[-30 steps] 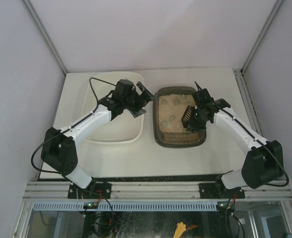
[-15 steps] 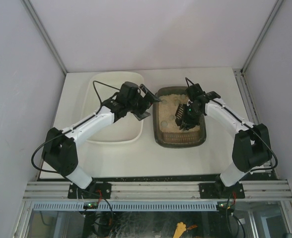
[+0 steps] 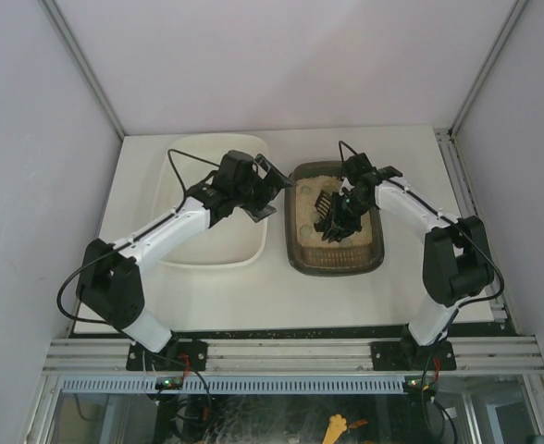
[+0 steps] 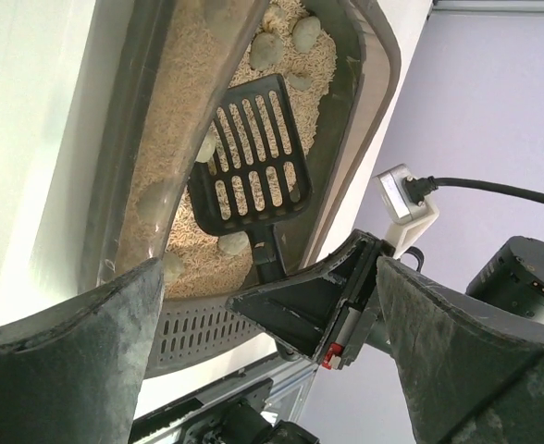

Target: Clean the litter box

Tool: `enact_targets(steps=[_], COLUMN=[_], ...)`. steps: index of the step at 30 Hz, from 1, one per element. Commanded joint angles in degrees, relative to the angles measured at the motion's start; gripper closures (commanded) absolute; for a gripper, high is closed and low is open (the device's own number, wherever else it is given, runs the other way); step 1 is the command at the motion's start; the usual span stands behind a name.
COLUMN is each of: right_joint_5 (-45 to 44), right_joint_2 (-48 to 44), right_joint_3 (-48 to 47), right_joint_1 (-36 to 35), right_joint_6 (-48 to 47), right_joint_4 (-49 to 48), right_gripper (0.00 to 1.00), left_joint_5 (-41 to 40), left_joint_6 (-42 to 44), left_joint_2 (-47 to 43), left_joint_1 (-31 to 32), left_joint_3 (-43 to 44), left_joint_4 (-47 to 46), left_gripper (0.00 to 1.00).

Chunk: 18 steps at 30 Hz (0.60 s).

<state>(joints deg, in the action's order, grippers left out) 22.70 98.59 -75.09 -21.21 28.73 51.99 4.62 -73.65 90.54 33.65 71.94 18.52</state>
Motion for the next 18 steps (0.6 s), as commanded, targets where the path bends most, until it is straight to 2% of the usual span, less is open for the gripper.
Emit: enact_targets(steps=[1, 5, 10, 15, 18], right_joint_5=[6.22, 6.00, 9.14, 10.94, 13.33], right_joint_2=[-1.25, -6.59, -15.77, -23.52, -27.43], right_joint_3=[-0.67, 2.04, 9.98, 21.32, 29.16], right_joint_1=[0.31, 2.18, 4.82, 6.41, 8.03], right_joint_6=[-0.83, -0.34, 3.17, 8.32, 11.83], right_joint_4=[-4.45, -6.50, -12.55, -23.04, -31.67], right_gripper=[1.00, 1.00, 1.00, 1.00, 1.00], left_joint_5=[-0.40, -2.85, -6.43, -4.76, -1.45], left_joint_6=[3.79, 15.51, 35.50, 53.13, 57.90], left_joint_2=[-3.33, -3.07, -3.00, -6.94, -9.43], left_joint_1=[-1.49, -3.82, -7.42, -10.34, -13.01], left_joint_3=[-0.74, 6.45, 16.87, 17.56, 17.00], left_joint_4=[-2.54, 3.35, 13.35, 18.42, 22.70], left_gripper=[0.00, 0.00, 0.00, 0.01, 0.01])
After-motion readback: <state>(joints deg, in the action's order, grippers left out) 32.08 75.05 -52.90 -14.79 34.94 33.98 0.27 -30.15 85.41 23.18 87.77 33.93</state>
